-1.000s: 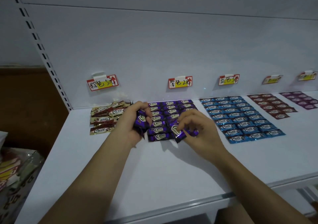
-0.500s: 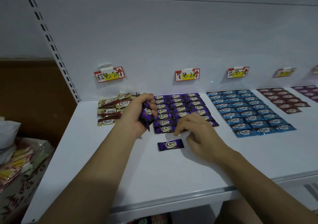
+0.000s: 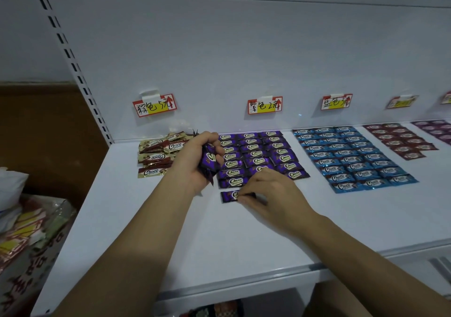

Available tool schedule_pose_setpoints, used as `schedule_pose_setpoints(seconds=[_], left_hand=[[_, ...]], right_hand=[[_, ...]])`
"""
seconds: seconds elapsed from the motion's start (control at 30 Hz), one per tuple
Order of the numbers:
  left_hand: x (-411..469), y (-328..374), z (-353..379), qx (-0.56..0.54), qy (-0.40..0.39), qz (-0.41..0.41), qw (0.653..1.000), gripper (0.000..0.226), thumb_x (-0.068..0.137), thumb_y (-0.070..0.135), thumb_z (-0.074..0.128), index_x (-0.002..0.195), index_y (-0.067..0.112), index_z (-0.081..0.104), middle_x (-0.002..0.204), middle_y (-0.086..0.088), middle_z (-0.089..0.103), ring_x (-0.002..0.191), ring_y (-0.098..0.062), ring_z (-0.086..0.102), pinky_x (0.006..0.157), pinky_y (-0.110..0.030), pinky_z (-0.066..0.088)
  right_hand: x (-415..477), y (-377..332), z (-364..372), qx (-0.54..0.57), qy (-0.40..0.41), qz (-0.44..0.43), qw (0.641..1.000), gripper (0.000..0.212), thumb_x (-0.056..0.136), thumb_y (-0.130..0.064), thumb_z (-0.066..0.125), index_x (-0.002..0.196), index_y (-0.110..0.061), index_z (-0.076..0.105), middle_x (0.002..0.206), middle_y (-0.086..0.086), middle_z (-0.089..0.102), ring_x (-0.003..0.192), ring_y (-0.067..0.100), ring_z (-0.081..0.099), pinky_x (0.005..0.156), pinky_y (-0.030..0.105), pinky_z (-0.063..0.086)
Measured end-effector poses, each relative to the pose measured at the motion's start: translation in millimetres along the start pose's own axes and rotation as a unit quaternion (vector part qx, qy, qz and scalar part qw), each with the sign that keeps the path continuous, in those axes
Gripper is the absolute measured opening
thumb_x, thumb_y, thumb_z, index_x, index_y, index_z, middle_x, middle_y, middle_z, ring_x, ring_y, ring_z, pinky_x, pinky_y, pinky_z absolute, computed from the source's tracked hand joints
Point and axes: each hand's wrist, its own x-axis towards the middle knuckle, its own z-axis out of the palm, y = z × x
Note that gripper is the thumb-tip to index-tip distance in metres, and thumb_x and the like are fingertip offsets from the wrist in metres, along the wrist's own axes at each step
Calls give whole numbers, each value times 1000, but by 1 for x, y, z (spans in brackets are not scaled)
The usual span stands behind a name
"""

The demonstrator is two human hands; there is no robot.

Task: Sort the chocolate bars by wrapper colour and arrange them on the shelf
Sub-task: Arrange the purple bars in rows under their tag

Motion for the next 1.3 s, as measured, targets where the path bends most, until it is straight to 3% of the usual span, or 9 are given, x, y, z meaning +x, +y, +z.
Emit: schedule_pose_setpoints(seconds=[0.13, 0.5, 0.63, 0.73, 0.9, 1.0, 1.1, 1.17, 1.3], left_hand=[[0, 0, 0, 9, 8, -9, 1000, 11, 90, 12, 65, 80, 9, 61, 67, 1, 56, 55, -7, 52, 40, -15, 43], [-2, -6, 3, -51, -20, -8, 998, 7, 87, 10, 59, 94, 10, 62, 72, 2, 58, 52, -9, 55, 47, -17, 50], [-6, -9, 8, 31, -22, 19, 999, 22, 90, 15, 61, 69, 11, 66, 65, -1, 62, 52, -10, 57, 51, -17, 51], [-7, -11, 11, 59, -31, 32, 997, 31, 95, 19, 57, 65, 11, 63, 61, -4, 61, 51, -13, 59, 53, -19, 53], [-5, -12, 13, 62, 2, 43, 997, 34, 100, 20, 52, 68, 8, 58, 62, -9, 59, 49, -20, 60, 48, -22, 52], [-3, -13, 11, 42, 28, 29, 998, 36, 103, 29, 52, 72, 11, 58, 70, -8, 62, 61, -24, 65, 56, -29, 56], [0, -14, 10, -10, 32, 28, 999, 33, 102, 28, 55, 73, 13, 56, 65, -5, 59, 55, -22, 62, 59, -31, 57], [4, -13, 9, -27, 41, 50, 998, 28, 101, 24, 57, 75, 14, 55, 64, -1, 56, 56, -18, 59, 70, -34, 55], [11, -11, 6, -16, 61, 61, 996, 18, 98, 24, 61, 84, 13, 58, 68, -3, 65, 59, -20, 66, 62, -31, 55]], right_hand=[[0, -3, -1, -9, -1, 9, 1000, 13, 89, -34, 68, 86, -27, 79, 82, -12, 66, 78, 11, 59, 69, 33, 51], [-1, -4, 1, -22, 5, 16, 1000, 18, 90, -37, 65, 87, -27, 79, 85, -11, 66, 79, 11, 60, 67, 32, 51], [0, -3, 2, -26, 8, 14, 1000, 14, 89, -35, 68, 86, -27, 78, 85, -12, 65, 79, 11, 60, 67, 34, 52], [1, -3, 2, -18, 25, 10, 999, 11, 89, -32, 69, 85, -25, 76, 84, -12, 64, 79, 11, 58, 67, 35, 51], [19, -15, -20, 49, 137, -34, 989, 17, 87, -23, 79, 101, -14, 73, 84, -8, 63, 72, 9, 54, 71, 16, 41], [40, -19, -23, 86, 100, -37, 991, 30, 84, -23, 81, 111, -13, 72, 92, -14, 57, 75, 11, 54, 74, 11, 37], [57, -17, -16, 72, 105, -44, 991, 17, 87, -17, 77, 105, -13, 76, 90, -7, 66, 76, 4, 56, 75, 10, 39], [60, -17, -13, 135, 140, -5, 981, 10, 88, -11, 75, 97, -15, 76, 86, -12, 70, 76, 4, 63, 73, 15, 47], [58, -23, -10, 349, 142, 127, 917, 11, 94, -2, 66, 90, -11, 70, 75, -6, 70, 65, 13, 66, 65, 24, 53]])
